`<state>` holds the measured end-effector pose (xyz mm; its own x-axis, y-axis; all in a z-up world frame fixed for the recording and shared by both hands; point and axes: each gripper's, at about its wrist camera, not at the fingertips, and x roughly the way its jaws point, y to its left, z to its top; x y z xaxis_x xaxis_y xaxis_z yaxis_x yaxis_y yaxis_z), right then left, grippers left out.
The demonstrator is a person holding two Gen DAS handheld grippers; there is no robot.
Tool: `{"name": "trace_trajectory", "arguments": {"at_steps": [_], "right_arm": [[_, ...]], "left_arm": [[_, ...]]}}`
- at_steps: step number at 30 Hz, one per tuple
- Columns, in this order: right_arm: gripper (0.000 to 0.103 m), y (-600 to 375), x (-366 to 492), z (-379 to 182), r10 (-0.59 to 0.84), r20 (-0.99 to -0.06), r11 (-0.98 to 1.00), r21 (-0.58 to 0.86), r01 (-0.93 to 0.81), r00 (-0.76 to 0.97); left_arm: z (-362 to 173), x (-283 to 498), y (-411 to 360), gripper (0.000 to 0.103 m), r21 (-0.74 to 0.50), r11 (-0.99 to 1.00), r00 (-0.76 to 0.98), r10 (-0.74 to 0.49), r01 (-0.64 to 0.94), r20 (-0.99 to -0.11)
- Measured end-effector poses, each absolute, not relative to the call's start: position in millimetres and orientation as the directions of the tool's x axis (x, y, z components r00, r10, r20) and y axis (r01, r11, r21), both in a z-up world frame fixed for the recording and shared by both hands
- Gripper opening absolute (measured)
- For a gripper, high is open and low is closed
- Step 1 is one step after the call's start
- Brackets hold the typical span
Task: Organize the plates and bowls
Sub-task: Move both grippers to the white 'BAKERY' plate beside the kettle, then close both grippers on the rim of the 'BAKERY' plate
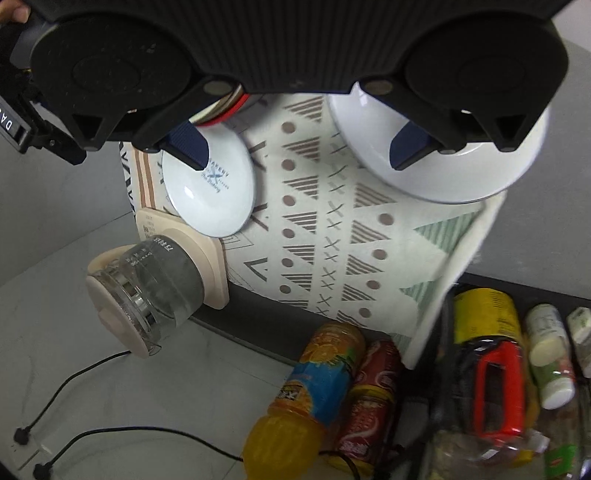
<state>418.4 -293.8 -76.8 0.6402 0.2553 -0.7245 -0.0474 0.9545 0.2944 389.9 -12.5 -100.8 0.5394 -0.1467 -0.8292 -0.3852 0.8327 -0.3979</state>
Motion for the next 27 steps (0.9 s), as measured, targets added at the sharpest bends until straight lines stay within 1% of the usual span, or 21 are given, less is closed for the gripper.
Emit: {"name": "trace_trajectory", "arguments": {"at_steps": [8, 13, 15, 17, 19, 21, 22, 25, 26, 27], "right_arm": [[0.102, -322.1, 469.4, -103.7, 0.280, -0.769, 0.950, 0.306, -0.054, 0.575], [0.093, -338.5, 492.1, -127.3, 0.313, -0.796, 0.941, 0.334, -0.055, 0.518], [0.088, -342.1, 499.1, -136.3, 0.323, -0.807, 0.938, 0.341, -0.057, 0.494], [0.085, -344.0, 505.5, -145.8, 0.346, -0.812, 0.932, 0.354, -0.075, 0.470], [0.079, -345.7, 511.8, -156.5, 0.366, -0.817, 0.925, 0.370, -0.083, 0.445], [0.066, -348.5, 517.9, -167.8, 0.392, -0.822, 0.914, 0.397, -0.078, 0.412], [0.064, -349.9, 520.5, -173.0, 0.401, -0.825, 0.910, 0.408, -0.072, 0.397], [0.054, -352.6, 527.7, -187.7, 0.436, -0.822, 0.892, 0.447, -0.060, 0.365], [0.048, -353.1, 530.6, -193.0, 0.447, -0.823, 0.886, 0.460, -0.051, 0.351], [0.042, -353.8, 533.8, -198.2, 0.459, -0.822, 0.880, 0.474, -0.041, 0.337]], "left_arm": [[-129.0, 436.3, -42.9, 0.103, -0.394, 0.831, 0.482, -0.179, -0.392, -0.858], [-149.7, 457.7, -59.0, 0.103, -0.380, 0.839, 0.440, -0.194, -0.389, -0.877], [-157.1, 464.5, -62.6, 0.101, -0.380, 0.837, 0.429, -0.199, -0.392, -0.881], [-162.7, 472.1, -65.4, 0.100, -0.371, 0.839, 0.418, -0.194, -0.397, -0.887], [-168.1, 478.1, -65.7, 0.100, -0.390, 0.829, 0.421, -0.211, -0.401, -0.882], [-173.7, 483.5, -64.8, 0.099, -0.421, 0.810, 0.425, -0.239, -0.408, -0.873], [-175.9, 486.1, -64.3, 0.099, -0.428, 0.804, 0.424, -0.246, -0.413, -0.871], [-183.6, 493.8, -61.8, 0.095, -0.445, 0.788, 0.426, -0.260, -0.425, -0.867], [-187.6, 495.9, -59.6, 0.094, -0.459, 0.775, 0.424, -0.273, -0.435, -0.864], [-191.2, 497.7, -58.3, 0.089, -0.467, 0.765, 0.422, -0.282, -0.443, -0.862]]}}
